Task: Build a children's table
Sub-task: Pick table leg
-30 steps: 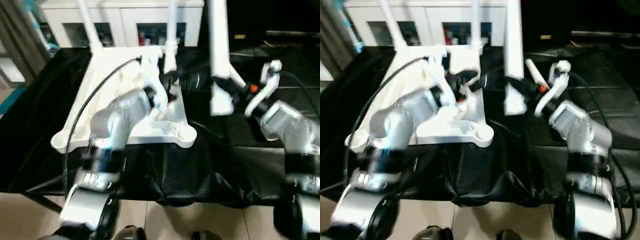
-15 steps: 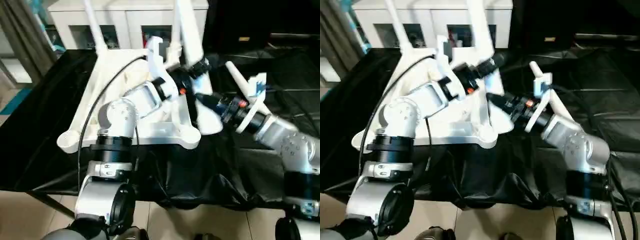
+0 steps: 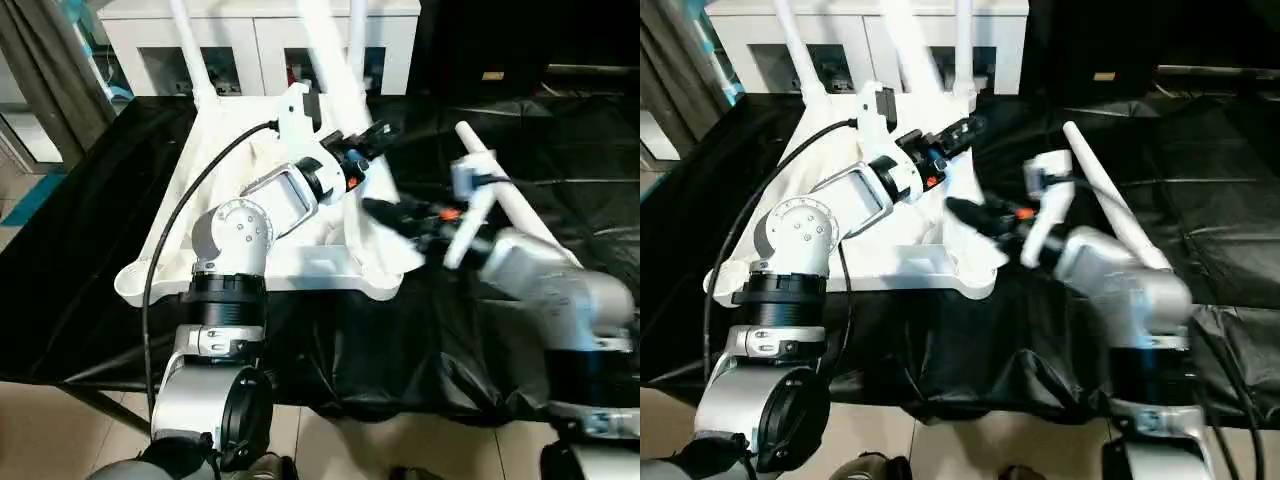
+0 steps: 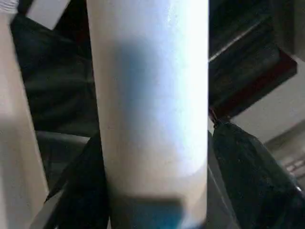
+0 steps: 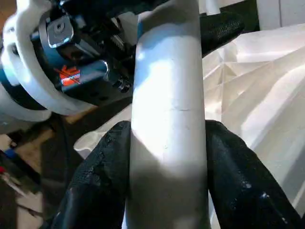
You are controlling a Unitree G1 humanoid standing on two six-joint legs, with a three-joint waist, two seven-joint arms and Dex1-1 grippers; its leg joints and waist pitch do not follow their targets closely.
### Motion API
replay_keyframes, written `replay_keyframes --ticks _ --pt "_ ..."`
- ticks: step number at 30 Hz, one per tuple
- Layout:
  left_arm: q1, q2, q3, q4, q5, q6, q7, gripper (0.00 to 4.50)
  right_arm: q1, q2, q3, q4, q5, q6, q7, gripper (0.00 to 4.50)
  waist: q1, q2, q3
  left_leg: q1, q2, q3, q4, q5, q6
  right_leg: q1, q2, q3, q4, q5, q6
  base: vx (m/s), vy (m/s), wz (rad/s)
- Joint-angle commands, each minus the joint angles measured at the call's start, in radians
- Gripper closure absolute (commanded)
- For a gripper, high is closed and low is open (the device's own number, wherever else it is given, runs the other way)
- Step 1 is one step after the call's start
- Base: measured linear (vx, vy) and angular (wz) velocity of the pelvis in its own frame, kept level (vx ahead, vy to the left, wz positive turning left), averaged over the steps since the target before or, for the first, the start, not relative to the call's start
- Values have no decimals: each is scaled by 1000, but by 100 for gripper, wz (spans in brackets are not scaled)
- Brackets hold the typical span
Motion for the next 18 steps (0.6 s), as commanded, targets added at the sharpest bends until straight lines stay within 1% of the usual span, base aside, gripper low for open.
replay_keyframes --ticks 1,3,4,5,6,8,10,11,12,14,15,18 --pt "12 -26 -14 -18 12 -3 8 158 5 6 24 -26 -24 -12 -17 262 -2 -11 -101 36 54 -45 -74 -200 56 49 -41 28 -74 -248 -168 0 0 0" --pt "14 -28 -20 -20 24 -7 19 162 3 8 29 -25 -31 -15 -32 262 -2 -7 -100 36 54 -45 -74 -203 61 49 -43 28 -75 -251 -173 0 0 0" --pt "15 -27 -24 -18 33 -15 25 168 1 8 31 -25 -35 -17 -42 262 -3 -8 -99 37 54 -45 -75 -212 59 48 -42 28 -75 -259 -172 0 0 0" --pt "15 -27 -25 -17 37 -18 26 191 1 8 32 -25 -37 -18 -45 262 -2 -6 -98 38 55 -45 -75 -217 58 47 -42 28 -77 -265 -171 0 0 0" --pt "16 -27 -29 -13 50 -33 36 191 -2 8 33 -23 -42 -20 -54 262 -3 -8 -98 38 55 -45 -76 -224 54 48 -42 28 -78 -271 -169 0 0 0" --pt "19 -27 -35 -12 61 -49 43 198 -4 9 35 -22 -47 -23 -60 262 -4 -7 -97 39 56 -46 -78 -237 48 48 -42 29 -78 -279 -162 0 0 0" --pt "29 -26 -49 -21 57 -48 40 202 -7 11 42 -24 -51 -27 -66 262 -4 -7 -96 39 56 -47 -80 -248 40 48 -43 29 -80 -294 -155 0 0 0" --pt "32 -26 -53 -26 57 -46 41 227 -8 10 44 -23 -52 -29 -66 262 -4 -8 -96 38 55 -47 -80 -250 40 48 -43 29 -80 -294 -155 0 0 0" --pt "33 -28 -54 -29 59 -46 41 234 -9 10 45 -23 -53 -30 -65 262 -4 -8 -96 38 55 -47 -80 -253 37 47 -43 29 -80 -296 -155 0 0 0" --pt "38 -30 -53 -38 57 -42 40 237 -11 11 49 -23 -56 -31 -66 262 -5 -9 -96 37 55 -47 -80 -248 35 48 -44 30 -79 -291 -155 0 0 0" --pt "40 -32 -51 -44 52 -40 39 241 -14 11 52 -22 -58 -33 -66 262 -5 -11 -96 37 55 -46 -80 -251 36 47 -43 30 -80 -293 -155 0 0 0" --pt "41 -34 -49 -45 50 -45 38 252 -17 11 54 -21 -58 -35 -68 262 -5 -9 -95 38 56 -46 -80 -254 36 46 -44 30 -80 -297 -155 0 0 0"
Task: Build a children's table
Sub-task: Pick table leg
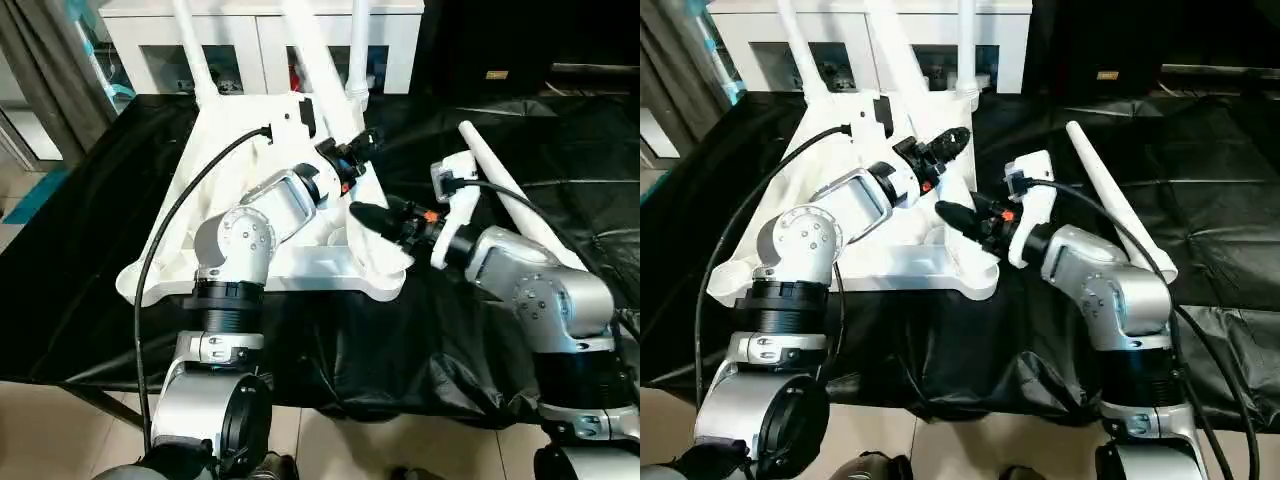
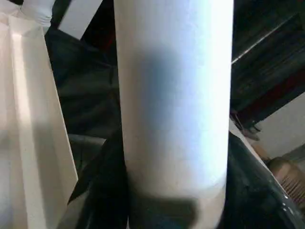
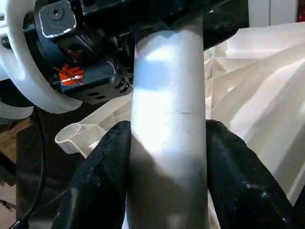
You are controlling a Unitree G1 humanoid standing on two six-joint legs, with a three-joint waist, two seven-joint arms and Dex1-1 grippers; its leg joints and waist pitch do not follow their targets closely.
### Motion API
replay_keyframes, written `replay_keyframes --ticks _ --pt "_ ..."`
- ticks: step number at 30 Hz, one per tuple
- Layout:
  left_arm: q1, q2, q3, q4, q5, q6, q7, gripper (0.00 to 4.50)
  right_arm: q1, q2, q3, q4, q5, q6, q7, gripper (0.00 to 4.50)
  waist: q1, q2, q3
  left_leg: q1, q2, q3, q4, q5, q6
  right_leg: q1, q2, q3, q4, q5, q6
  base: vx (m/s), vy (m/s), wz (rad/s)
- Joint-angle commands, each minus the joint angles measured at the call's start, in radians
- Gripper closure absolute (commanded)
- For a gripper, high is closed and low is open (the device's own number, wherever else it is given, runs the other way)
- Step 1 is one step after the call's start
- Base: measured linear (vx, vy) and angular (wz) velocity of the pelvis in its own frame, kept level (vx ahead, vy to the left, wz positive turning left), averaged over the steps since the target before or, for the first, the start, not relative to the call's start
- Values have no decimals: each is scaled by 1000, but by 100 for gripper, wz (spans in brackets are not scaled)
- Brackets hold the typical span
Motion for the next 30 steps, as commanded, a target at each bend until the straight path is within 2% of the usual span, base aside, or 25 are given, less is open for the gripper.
replay_keyframes --ticks 1,6,7,8,10,12,13,16,18,19,20,23,24,25,27,28,30 --pt "10 -32 -13 -26 -5 4 2 253 -16 0 5 -11 -7 -9 -10 262 -5 -9 -95 39 56 -46 -80 -252 35 46 -43 30 -78 -296 -154 0 0 0" --pt "3 -10 -18 -14 -12 -9 -38 255 -13 -7 15 -23 -21 -33 -12 262 -5 -7 -95 40 56 -47 -81 -261 30 46 -44 30 -80 -303 -149 0 0 0" --pt "0 0 -24 -11 -13 -10 -59 256 -11 -6 6 -25 -4 -24 -1 206 -6 -7 -94 40 56 -46 -82 -264 30 45 -43 30 -80 -302 -149 0 0 0" --pt "-5 27 -47 -7 -11 -12 -124 257 -4 -16 -6 -34 29 -1 29 192 -5 -8 -94 40 56 -47 -82 -267 30 46 -43 31 -80 -302 -150 0 0 0" --pt "-8 56 -72 -14 -19 2 -197 257 7 -38 -6 -52 52 19 62 186 -2 -7 -96 43 56 -46 -82 -263 35 46 -44 32 -80 -300 -152 0 0 0" --pt "-13 94 -102 -25 -27 30 -273 257 20 -69 4 -70 63 33 101 172 0 -6 -97 43 57 -46 -82 -258 34 46 -43 33 -75 -285 -159 0 0 0" --pt "-17 113 -116 -26 -25 37 -304 257 26 -85 6 -77 68 40 119 149 0 -5 -97 43 59 -45 -84 -255 31 46 -43 34 -72 -269 -164 0 0 0" --pt "-29 158 -146 -31 -39 66 -399 257 38 -127 11 -92 91 64 171 139 -2 -7 -97 40 56 -44 -81 -248 35 49 -46 34 -73 -267 -176 0 0 0" --pt "-34 189 -167 -42 -68 100 -495 257 44 -156 14 -106 120 89 216 139 0 -7 -98 41 55 -44 -79 -243 37 52 -48 34 -70 -275 -184 0 0 0" --pt "-34 192 -171 -44 -71 103 -506 257 45 -159 15 -107 122 91 220 139 -1 -11 -98 40 56 -43 -80 -240 40 52 -47 35 -72 -277 -184 0 0 0" --pt "-33 214 -192 -57 -89 119 -582 257 48 -177 21 -115 140 105 247 139 0 -8 -99 41 58 -44 -78 -230 45 52 -48 35 -68 -278 -191 0 0 0" --pt "-37 224 -194 -69 -129 138 -646 258 53 -197 34 -125 146 112 278 139 0 -12 -100 42 57 -41 -76 -229 46 51 -49 35 -70 -284 -200 0 0 0" --pt "-39 226 -193 -72 -143 143 -667 258 55 -205 40 -129 149 113 289 139 1 -10 -99 42 58 -41 -76 -226 46 51 -49 35 -69 -290 -200 0 0 0" --pt "-42 223 -186 -79 -164 151 -685 259 57 -209 45 -131 151 114 297 139 0 -13 -99 41 58 -40 -76 -227 46 51 -48 35 -69 -295 -199 0 0 0" --pt "-46 217 -174 -82 -182 158 -694 259 59 -210 50 -132 152 115 301 166 1 -11 -101 42 59 -41 -75 -221 45 50 -49 36 -67 -295 -202 0 0 0" --pt "-48 211 -164 -80 -191 161 -694 259 61 -210 59 -133 153 119 304 166 1 -15 -104 42 59 -40 -73 -215 45 52 -49 35 -66 -287 -205 0 0 0" --pt "-47 211 -164 -78 -189 160 -695 259 64 -210 67 -135 155 121 308 183 3 -14 -105 41 57 -40 -71 -194 53 52 -49 36 -66 -277 -205 0 0 0"
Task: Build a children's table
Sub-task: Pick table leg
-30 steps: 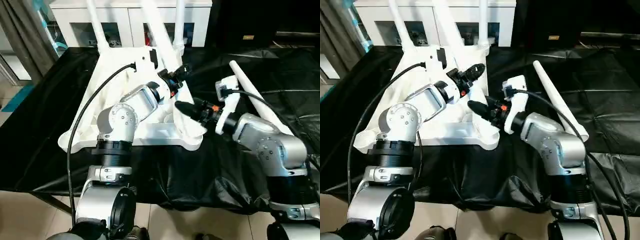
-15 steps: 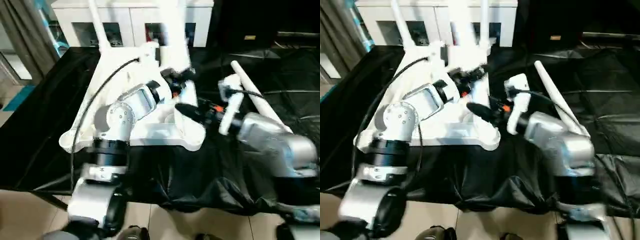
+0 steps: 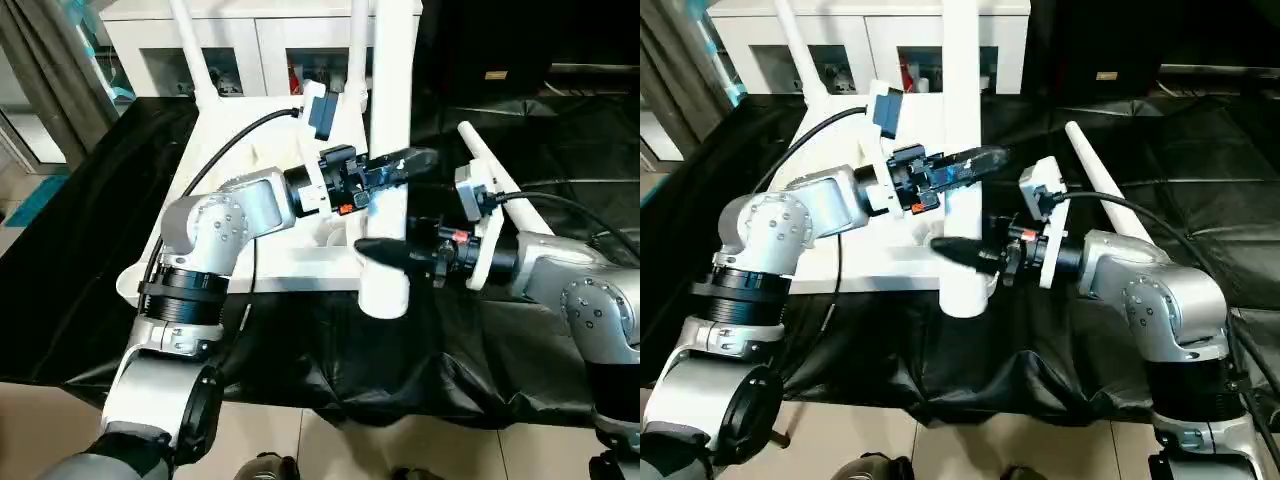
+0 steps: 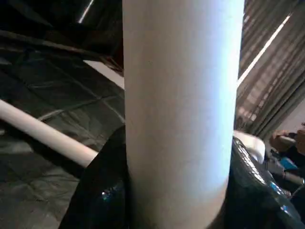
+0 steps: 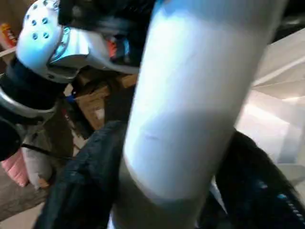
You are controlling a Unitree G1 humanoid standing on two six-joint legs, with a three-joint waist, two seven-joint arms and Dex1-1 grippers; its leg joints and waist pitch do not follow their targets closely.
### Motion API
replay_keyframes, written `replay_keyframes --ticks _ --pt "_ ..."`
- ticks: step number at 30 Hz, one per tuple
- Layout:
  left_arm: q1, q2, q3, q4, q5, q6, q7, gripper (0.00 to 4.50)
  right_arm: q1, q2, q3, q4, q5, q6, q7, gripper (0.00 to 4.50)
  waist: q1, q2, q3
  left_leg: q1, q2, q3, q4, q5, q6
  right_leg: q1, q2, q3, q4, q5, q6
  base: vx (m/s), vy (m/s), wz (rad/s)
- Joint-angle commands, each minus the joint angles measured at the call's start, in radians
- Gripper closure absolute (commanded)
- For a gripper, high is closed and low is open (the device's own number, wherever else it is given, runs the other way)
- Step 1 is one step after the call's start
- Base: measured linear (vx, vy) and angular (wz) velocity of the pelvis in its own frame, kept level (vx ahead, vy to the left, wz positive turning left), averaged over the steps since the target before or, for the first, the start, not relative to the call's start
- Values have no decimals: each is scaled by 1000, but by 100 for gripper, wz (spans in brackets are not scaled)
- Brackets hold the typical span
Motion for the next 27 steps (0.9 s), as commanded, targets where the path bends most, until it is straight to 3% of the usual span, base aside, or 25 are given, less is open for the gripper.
replay_keyframes --ticks 1,10,11,12,15,19,22,27 --pt "-38 -6 11 -38 -44 5 -31 259 19 -8 20 2 -17 17 -10 195 1 -20 -103 38 58 -40 -70 -190 56 52 -49 35 -67 -276 -204 0 0 0" --pt "-41 -15 34 -8 -3 -29 44 260 -1 18 22 34 -41 4 -71 238 1 -22 -104 36 57 -40 -67 -172 62 51 -48 34 -66 -278 -201 0 0 0" --pt "-42 -18 38 -3 5 -35 64 204 -3 21 22 38 -43 1 -78 241 1 -22 -104 37 57 -40 -67 -175 60 51 -47 33 -67 -279 -199 0 0 0" --pt "-39 -18 30 -3 25 -48 84 190 -7 27 20 45 -50 -3 -93 241 1 -21 -103 37 58 -41 -68 -175 57 50 -47 33 -67 -279 -197 0 0 0" --pt "-21 -28 4 -17 110 -96 189 184 -20 47 15 65 -75 -18 -137 249 -1 -20 -104 36 57 -42 -68 -173 49 51 -46 33 -66 -268 -192 0 0 0" --pt "-7 -87 56 -14 145 -99 390 144 -35 65 14 86 -99 -36 -180 258 1 -18 -106 35 55 -41 -64 -168 52 55 -46 33 -67 -252 -192 0 0 0" --pt "20 -119 68 -32 176 -118 487 162 -43 75 13 97 -108 -47 -205 258 -1 -16 -107 32 55 -42 -63 -156 70 56 -43 30 -67 -224 -193 0 0 0" --pt "63 -178 76 -82 184 -104 585 193 -48 90 7 102 -122 -56 -225 258 0 -13 -105 33 55 -43 -64 -182 73 55 -42 28 -72 -261 -187 0 0 0"
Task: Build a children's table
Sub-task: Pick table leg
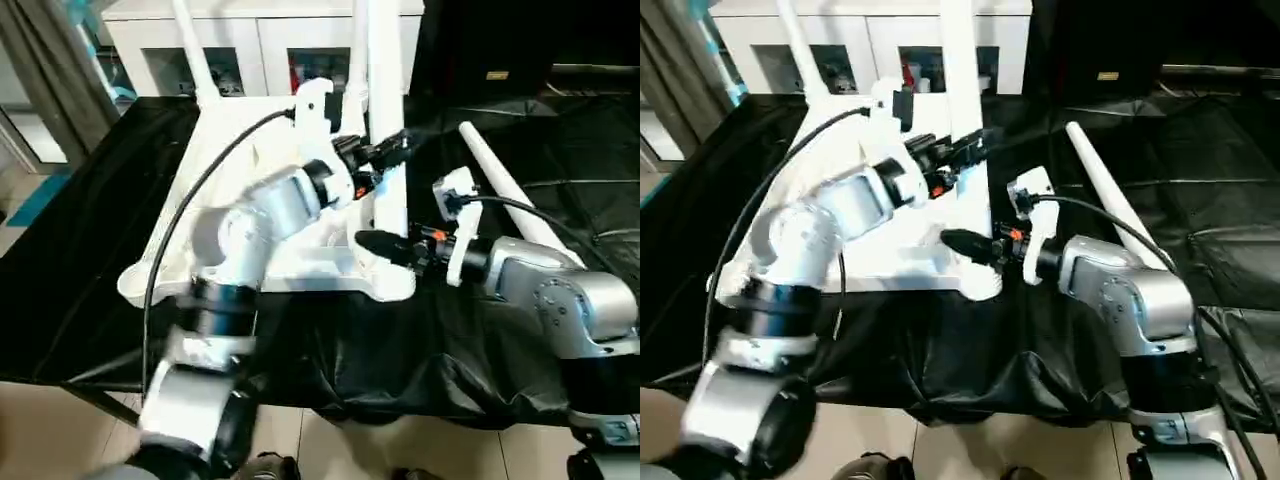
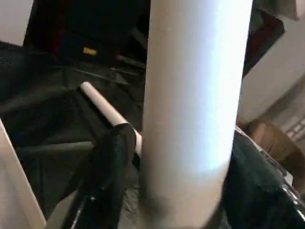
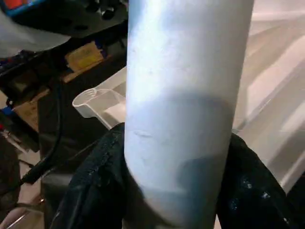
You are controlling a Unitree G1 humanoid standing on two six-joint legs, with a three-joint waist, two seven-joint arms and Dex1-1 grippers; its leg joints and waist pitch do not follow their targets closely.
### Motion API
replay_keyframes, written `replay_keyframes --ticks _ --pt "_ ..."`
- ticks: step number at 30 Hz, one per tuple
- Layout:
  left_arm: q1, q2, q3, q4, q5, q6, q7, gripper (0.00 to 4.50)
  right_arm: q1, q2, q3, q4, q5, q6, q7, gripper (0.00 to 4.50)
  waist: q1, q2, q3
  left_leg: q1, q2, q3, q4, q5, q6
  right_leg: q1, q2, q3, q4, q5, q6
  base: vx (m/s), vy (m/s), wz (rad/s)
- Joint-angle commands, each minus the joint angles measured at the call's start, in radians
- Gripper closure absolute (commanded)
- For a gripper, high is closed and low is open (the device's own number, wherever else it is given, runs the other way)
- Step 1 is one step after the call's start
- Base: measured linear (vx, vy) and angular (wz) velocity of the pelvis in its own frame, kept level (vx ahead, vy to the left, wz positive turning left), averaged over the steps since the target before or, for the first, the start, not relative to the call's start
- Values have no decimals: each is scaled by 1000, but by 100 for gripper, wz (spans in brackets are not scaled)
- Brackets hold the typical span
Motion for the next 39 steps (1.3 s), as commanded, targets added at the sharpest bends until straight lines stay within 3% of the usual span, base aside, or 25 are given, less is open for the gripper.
replay_keyframes --ticks 1,2,6,9,10,14,17,19,21,28,29,30,34,35,39 --pt "20 1 18 -12 29 9 49 203 -29 4 -2 -28 0 -31 -2 258 -1 -16 -104 33 55 -44 -66 -184 71 55 -42 28 -72 -266 -184 0 0 0" --pt "26 -10 17 -19 39 6 80 219 -31 7 -4 -26 -2 -32 -6 258 -1 -11 -104 35 56 -44 -67 -189 68 53 -40 27 -74 -270 -179 0 0 0" --pt "27 -16 7 -21 55 -22 108 253 -39 11 -6 -23 -4 -39 -15 258 -2 -12 -105 34 53 -45 -66 -196 68 54 -41 27 -76 -280 -166 0 0 0" --pt "33 -12 -9 -25 66 -46 91 257 -44 18 -9 -18 -17 -58 -27 258 0 -10 -110 32 52 -44 -63 -181 77 53 -42 27 -78 -291 -157 0 0 0" --pt "35 -7 -15 -24 68 -59 75 263 -50 28 -21 -11 -2 -48 -25 202 0 -8 -110 32 52 -43 -63 -179 79 53 -42 26 -78 -296 -153 0 0 0" --pt "34 8 -24 -23 51 -74 12 265 -49 27 -35 -24 42 -13 11 182 0 -8 -112 32 51 -44 -62 -173 86 53 -41 25 -78 -302 -149 0 0 0" --pt "29 31 -36 -26 15 -55 -70 265 -37 5 -29 -32 43 -12 36 141 0 -9 -111 33 53 -42 -63 -164 88 50 -40 27 -75 -298 -151 0 0 0" --pt "20 49 -38 -24 -17 -33 -131 265 -27 -19 -22 -40 54 -4 72 140 -1 -13 -110 34 52 -41 -63 -164 90 49 -41 27 -75 -297 -155 0 0 0" --pt "0 87 -35 -20 -89 13 -262 265 -11 -54 -7 -61 68 18 126 140 3 -10 -110 35 52 -41 -63 -162 92 49 -42 28 -74 -304 -161 0 0 0" --pt "-58 134 34 32 -238 91 -480 266 1 -92 24 -71 67 43 157 140 1 -10 -108 35 49 -40 -63 -171 86 50 -43 27 -73 -323 -167 0 0 0" --pt "-62 135 37 34 -244 89 -493 266 0 -94 25 -70 68 49 157 140 -1 -7 -107 36 52 -42 -65 -177 83 49 -42 27 -73 -326 -166 0 0 0" --pt "-64 137 36 36 -245 86 -501 266 -1 -97 26 -68 70 52 158 168 -2 -7 -107 38 54 -42 -66 -185 79 48 -41 28 -73 -322 -169 0 0 0" --pt "-83 134 50 70 -266 84 -509 266 -7 -105 26 -54 67 67 154 180 -2 -7 -108 38 52 -42 -65 -183 75 51 -42 29 -71 -305 -173 0 0 0" --pt "-84 136 48 73 -265 83 -516 266 -8 -105 24 -53 68 68 154 208 -1 -8 -108 37 52 -41 -64 -179 77 51 -43 29 -71 -299 -176 0 0 0" --pt "-76 136 34 77 -251 80 -533 266 -10 -102 17 -59 75 77 146 219 -1 -8 -107 37 53 -41 -65 -174 79 51 -43 30 -72 -303 -175 0 0 0"
